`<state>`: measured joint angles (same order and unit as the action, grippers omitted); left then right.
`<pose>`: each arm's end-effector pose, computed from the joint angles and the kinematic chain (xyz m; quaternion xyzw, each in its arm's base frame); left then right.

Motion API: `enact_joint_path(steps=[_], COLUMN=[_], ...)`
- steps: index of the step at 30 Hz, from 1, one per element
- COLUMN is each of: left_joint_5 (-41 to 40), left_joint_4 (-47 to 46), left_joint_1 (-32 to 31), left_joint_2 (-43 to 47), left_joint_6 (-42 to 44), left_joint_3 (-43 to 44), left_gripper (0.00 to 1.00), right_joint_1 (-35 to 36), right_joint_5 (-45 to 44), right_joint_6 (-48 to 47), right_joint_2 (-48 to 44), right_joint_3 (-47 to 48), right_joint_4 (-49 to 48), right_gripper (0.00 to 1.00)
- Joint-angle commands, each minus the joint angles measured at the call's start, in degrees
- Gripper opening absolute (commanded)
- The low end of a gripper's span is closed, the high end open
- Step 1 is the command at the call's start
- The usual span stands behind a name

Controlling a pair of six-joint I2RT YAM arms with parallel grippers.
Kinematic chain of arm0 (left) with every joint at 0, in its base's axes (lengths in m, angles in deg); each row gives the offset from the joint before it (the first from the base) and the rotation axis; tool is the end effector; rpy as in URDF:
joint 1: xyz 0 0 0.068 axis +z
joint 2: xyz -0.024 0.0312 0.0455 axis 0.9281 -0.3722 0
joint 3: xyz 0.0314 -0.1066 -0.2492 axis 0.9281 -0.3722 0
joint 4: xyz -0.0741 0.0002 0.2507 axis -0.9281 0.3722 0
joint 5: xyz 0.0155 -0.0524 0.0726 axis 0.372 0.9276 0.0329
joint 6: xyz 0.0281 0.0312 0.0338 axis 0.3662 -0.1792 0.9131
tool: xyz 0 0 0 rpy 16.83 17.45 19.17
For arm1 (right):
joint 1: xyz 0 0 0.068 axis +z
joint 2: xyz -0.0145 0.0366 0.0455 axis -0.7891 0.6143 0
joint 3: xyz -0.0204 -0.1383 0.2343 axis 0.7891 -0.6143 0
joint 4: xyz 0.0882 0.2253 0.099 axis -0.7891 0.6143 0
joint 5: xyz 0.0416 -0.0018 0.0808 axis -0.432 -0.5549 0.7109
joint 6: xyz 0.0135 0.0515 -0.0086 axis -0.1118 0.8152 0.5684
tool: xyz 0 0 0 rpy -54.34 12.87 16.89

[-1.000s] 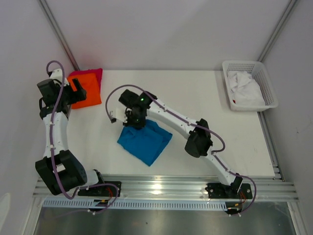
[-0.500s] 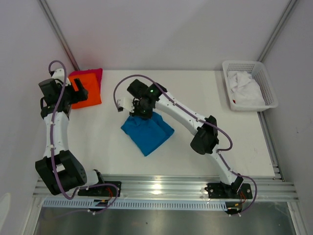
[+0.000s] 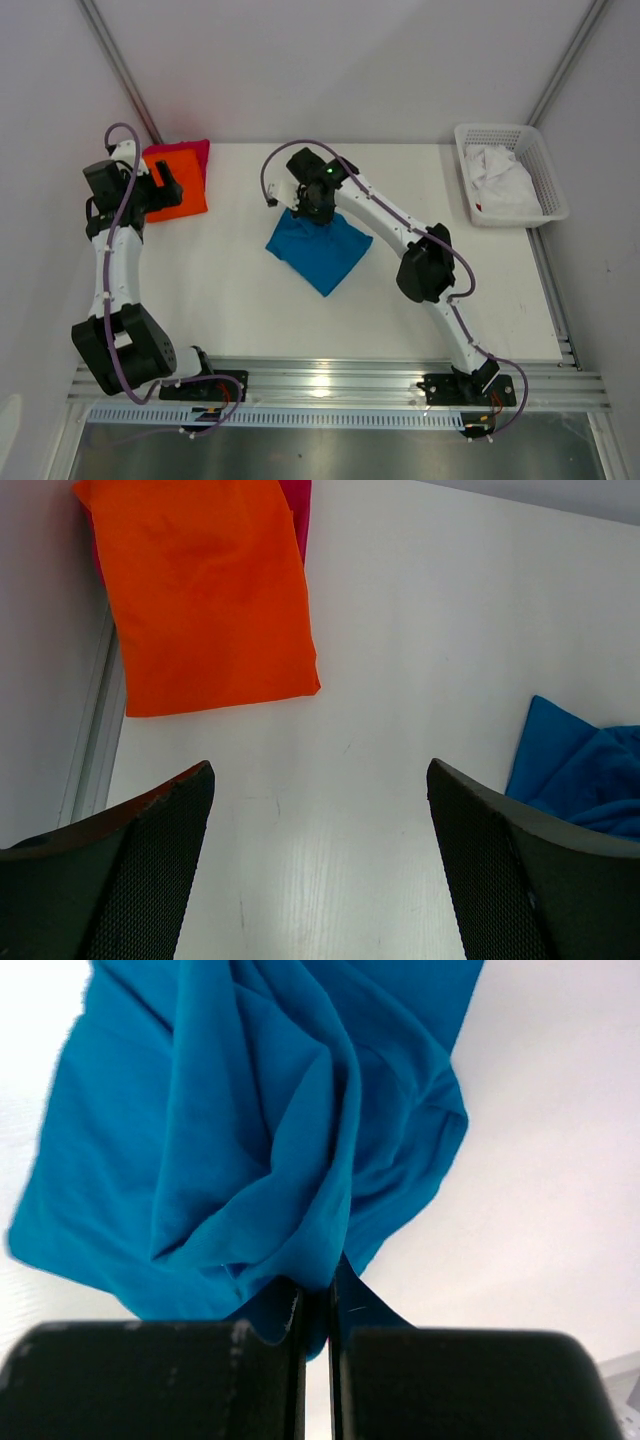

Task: Fold and stack the t-shirts
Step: Fold the tshirt

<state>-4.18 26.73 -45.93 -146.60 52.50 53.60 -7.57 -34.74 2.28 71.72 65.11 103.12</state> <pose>0.2845 0.1032 0.3336 -0.0716 0.8453 -0.0442 0.5276 0.3504 0.3458 0.2748 -0.6697 0.7104 0.0166 0.2157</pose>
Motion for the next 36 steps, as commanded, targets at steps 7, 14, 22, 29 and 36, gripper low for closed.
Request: enact_joint_path(steps=[7, 14, 22, 29, 36], left_joint_5=[0.8, 1.0, 1.0, 0.7, 0.5], left_joint_4=[-0.4, -0.5, -0.5, -0.3, -0.4], left_joint_1=[-0.6, -0.7, -1.2, -1.7, -1.8], left_joint_2=[0.3, 0.3, 0.0, -0.5, -1.2], left_joint_6=[2.1, 2.0, 1.9, 2.0, 2.3], left_joint_3=[0.2, -0.1, 0.2, 0.0, 0.2], left_gripper=[0.89, 0.89, 0.89, 0.89, 0.89], right_joint_1=[-1.2, -3.1, -3.8, -4.1, -5.4], right_joint_5=[-6.7, -7.8, -8.1, -13.6, -15.1], right_joint_6=[-2.3, -2.8, -3.3, -5.6, -6.4], right_joint_2=[3.4, 4.1, 3.7, 4.7, 4.4], right_joint_3=[-7.0, -6.8, -5.2, -4.0, -3.7], right_joint_4=[-9.7, -10.6, -11.0, -15.8, -17.7], right_gripper=[0.00, 0.00, 0.00, 0.00, 0.00])
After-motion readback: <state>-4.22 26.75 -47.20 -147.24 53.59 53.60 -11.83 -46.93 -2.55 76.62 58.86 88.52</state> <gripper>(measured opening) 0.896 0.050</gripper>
